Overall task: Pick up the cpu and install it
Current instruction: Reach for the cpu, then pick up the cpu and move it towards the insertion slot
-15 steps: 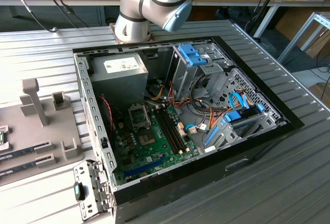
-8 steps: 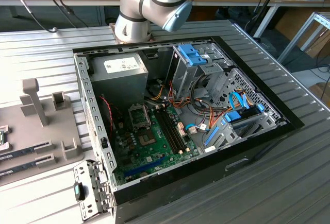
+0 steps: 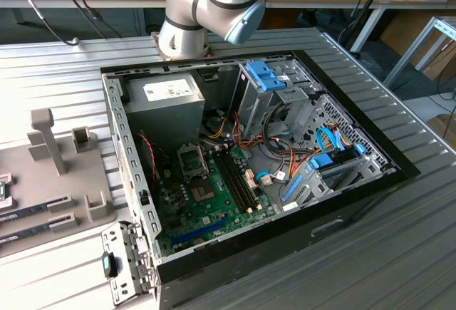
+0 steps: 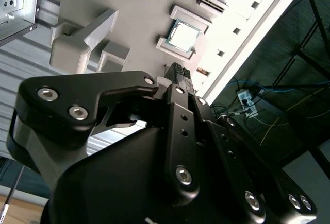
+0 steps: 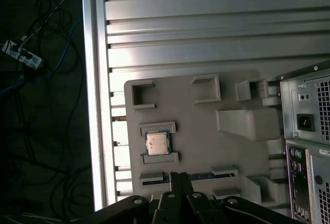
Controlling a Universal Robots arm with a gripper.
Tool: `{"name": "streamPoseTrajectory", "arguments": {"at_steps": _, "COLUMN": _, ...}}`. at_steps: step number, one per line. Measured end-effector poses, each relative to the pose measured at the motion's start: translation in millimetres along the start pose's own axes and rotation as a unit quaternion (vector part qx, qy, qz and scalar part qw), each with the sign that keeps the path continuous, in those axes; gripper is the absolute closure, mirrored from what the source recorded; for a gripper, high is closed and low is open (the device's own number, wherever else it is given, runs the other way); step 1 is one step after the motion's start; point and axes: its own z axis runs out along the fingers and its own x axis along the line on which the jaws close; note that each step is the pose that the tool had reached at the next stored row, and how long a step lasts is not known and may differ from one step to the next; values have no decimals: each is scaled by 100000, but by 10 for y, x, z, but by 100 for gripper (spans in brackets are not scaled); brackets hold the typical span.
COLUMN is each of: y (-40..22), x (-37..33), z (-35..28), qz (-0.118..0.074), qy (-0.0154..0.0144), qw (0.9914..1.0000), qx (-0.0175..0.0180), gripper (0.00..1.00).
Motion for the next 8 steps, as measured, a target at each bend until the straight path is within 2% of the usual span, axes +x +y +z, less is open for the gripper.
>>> {"name": "streamPoseTrajectory", "arguments": {"at_steps": 8, "y": 0, "x": 0, "z": 2, "qz": 2, "qy": 0, "qw": 100000, "qx": 0, "gripper": 89}}
